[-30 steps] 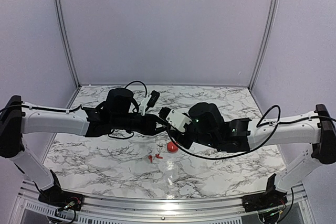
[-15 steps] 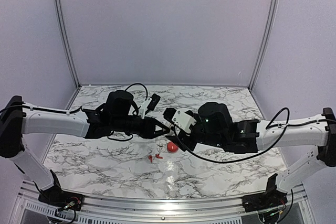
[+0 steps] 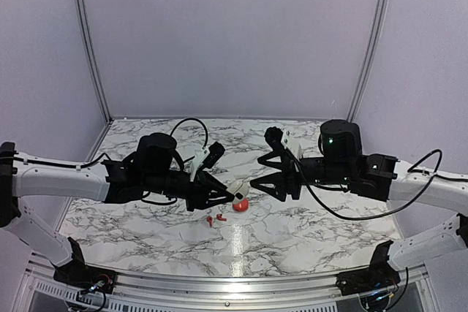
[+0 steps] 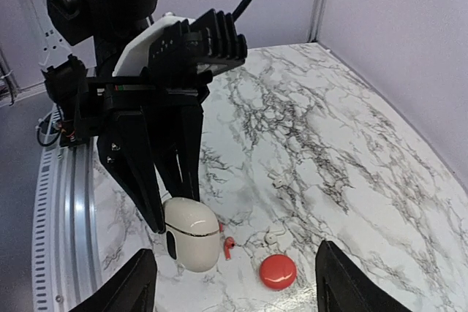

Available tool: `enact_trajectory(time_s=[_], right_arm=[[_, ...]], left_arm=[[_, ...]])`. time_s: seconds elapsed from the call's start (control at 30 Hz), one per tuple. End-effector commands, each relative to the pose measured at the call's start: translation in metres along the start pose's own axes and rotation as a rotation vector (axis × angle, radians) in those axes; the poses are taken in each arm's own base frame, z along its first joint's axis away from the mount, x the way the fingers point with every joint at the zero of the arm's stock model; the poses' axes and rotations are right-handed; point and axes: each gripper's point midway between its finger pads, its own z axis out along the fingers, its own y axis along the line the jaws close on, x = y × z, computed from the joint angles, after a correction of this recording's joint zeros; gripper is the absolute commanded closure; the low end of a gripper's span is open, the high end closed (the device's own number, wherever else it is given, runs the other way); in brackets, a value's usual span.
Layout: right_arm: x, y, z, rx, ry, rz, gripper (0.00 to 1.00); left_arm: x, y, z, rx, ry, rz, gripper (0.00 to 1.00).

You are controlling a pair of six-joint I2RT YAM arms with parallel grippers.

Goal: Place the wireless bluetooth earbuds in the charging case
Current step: Pass from the left arm to the right

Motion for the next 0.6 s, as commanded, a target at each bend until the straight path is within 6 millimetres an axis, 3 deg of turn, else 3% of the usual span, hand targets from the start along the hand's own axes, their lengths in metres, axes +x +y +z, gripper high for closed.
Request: enact_trajectory(time_s=[0.0,0.2,0.57], right_arm=[[0.01,0.03,-0.002,-0.202,0.032,0.1,0.34],[0.024,0.041,0.003,-0.276,0.083,0.114,0.42],[0.021,0.052,0.007,-0.358,0.098,0.091,0.58]], left_arm=[[-0.011,-0.018,-0.007,0.026,-0.044,0.145,0.93],[-0.015,-0.038,-0.009,0.033,-0.064,0.235,0.97],[-0.015,-0.047,-0.006,0.043,-0.064,0.294,0.97]])
